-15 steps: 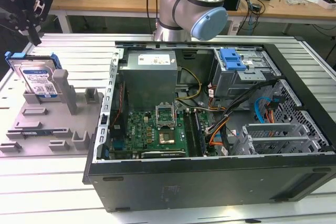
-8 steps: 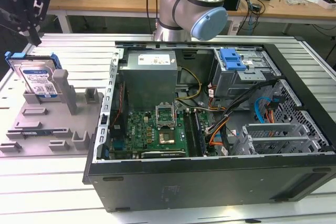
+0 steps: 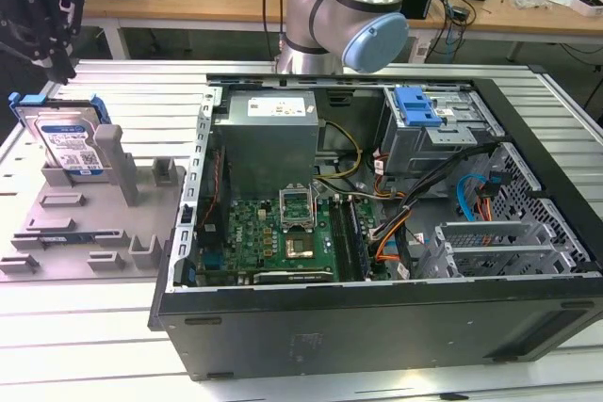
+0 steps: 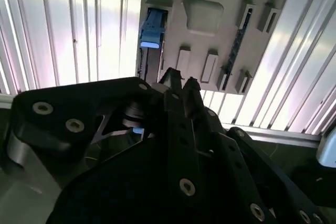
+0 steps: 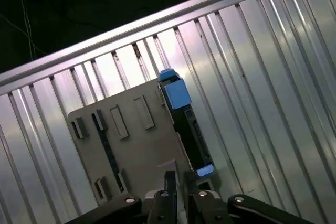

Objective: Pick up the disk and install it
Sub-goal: 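Pick up the disk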

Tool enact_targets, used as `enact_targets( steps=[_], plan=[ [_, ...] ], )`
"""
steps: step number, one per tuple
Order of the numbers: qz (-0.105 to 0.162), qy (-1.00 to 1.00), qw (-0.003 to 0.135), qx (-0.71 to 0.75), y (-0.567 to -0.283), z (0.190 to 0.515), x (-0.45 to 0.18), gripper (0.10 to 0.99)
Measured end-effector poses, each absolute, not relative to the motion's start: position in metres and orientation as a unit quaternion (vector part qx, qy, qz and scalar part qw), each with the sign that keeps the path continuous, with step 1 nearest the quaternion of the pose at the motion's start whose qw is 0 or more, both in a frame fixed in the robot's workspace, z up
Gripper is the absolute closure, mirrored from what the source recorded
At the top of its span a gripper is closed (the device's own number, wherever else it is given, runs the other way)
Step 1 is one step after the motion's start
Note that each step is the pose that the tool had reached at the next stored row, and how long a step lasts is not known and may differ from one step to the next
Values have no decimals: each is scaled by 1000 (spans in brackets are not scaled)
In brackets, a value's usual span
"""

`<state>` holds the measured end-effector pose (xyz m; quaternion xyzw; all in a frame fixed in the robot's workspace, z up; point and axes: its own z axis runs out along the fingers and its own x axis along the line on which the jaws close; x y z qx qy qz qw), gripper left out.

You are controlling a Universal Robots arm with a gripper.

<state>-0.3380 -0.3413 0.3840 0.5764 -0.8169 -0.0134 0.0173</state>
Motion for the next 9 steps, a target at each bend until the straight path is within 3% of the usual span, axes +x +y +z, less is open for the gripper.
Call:
enact_targets(
  steps=[1, 2, 3, 6, 7, 9],
  plan=[
    [-13, -812, 17, 583, -341, 384, -338, 851],
    [-13, -803, 18, 596, -341, 384, -338, 729],
    [-13, -797, 18, 603, -341, 384, -338, 671],
    [-12, -780, 18, 625, -341, 383, -338, 612],
    [-12, -772, 18, 635, -341, 383, -338, 545],
    [-11, -771, 19, 637, -341, 383, -338, 545]
  ],
)
